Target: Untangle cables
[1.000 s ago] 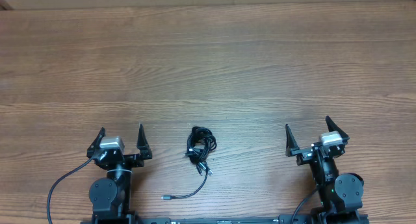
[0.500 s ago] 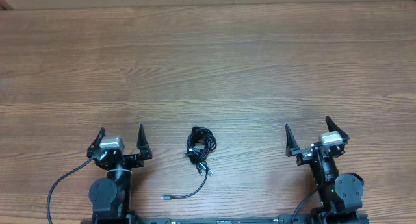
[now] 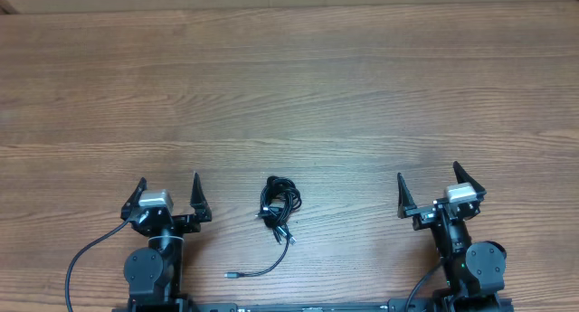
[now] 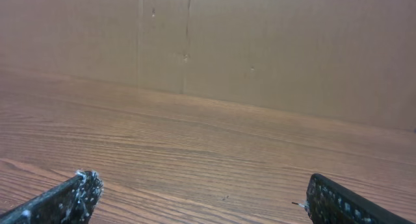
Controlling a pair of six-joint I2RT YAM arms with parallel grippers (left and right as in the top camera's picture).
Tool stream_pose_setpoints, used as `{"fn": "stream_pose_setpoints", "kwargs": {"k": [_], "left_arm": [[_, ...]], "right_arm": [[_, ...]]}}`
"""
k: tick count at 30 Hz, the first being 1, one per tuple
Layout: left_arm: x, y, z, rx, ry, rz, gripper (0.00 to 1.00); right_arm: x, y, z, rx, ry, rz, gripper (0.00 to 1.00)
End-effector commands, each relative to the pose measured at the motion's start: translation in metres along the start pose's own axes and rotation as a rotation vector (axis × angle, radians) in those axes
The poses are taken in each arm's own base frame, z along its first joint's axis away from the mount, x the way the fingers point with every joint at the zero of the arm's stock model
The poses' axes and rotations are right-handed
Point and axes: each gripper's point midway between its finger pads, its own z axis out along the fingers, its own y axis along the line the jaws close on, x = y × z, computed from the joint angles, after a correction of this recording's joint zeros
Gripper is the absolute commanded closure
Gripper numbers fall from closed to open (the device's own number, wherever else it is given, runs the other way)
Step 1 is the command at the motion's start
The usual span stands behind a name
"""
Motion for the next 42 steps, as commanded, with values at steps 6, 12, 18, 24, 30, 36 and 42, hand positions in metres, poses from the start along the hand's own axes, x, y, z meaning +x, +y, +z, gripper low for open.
{"fn": "stream_pose_setpoints", "kwargs": {"k": [6, 12, 18, 24, 30, 36, 42], "left_arm": [[-0.006, -0.002, -0.006, 0.004, 0.043, 0.021, 0.00], [-0.014, -0.003, -0.014, 0.003, 0.089, 0.074, 0.00], [-0.013, -0.007, -0.014, 0.021, 0.176, 0.074, 0.00], [-0.009, -0.024, -0.007, 0.111, 0.336, 0.059, 0.00], [-0.013, -0.039, -0.002, 0.186, 0.523, 0.042, 0.00], [-0.026, -0.055, 0.001, 0.281, 0.703, 0.055, 0.00], [-0.042, -0.072, 0.002, 0.359, 0.908, 0.078, 0.00]], "right_arm": [[0.002, -0.002, 0.000, 0.012, -0.001, -0.004, 0.00], [0.002, -0.002, 0.000, 0.012, -0.001, -0.004, 0.00], [0.002, -0.002, 0.000, 0.012, -0.001, -0.004, 0.00], [0.002, -0.002, 0.000, 0.012, -0.001, -0.004, 0.00], [0.002, -0.002, 0.000, 0.012, -0.001, -0.004, 0.00], [0.002, -0.002, 0.000, 0.012, -0.001, -0.004, 0.00], [0.002, -0.002, 0.000, 0.012, -0.001, -0.004, 0.00]]}}
